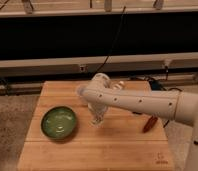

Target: Place the white sponge in the ceramic bowl

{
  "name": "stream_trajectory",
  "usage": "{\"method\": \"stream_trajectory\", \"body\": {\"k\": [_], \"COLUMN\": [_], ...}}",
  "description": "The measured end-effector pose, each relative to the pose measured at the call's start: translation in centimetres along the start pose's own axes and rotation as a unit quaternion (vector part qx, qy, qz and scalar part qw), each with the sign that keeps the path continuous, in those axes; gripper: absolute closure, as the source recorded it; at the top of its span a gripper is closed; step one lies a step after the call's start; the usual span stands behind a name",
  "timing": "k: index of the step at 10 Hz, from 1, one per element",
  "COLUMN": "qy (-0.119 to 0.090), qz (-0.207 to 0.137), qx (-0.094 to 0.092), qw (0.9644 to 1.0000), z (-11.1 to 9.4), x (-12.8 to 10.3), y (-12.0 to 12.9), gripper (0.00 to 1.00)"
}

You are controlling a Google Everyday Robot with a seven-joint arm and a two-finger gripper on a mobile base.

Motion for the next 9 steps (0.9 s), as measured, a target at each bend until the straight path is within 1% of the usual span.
{"method": "stream_trajectory", "body": {"k": [2, 3, 7, 9], "qy": [0.004, 0.007, 0.018, 0.021], "qz": [-0.022, -0.039, -0.066, -0.082], "qx": [-0.003, -0.004, -0.012, -0.010], "qw": [0.9997, 0.9992, 0.9976, 0.9964], "z": [-0.1, -0.1, 0.0, 0.1], "x": [-0.7, -1.1, -1.0, -1.8], "y": [-2.7, -4.3, -5.8, -8.3], "gripper": [1.00, 1.00, 1.00, 1.00]}}
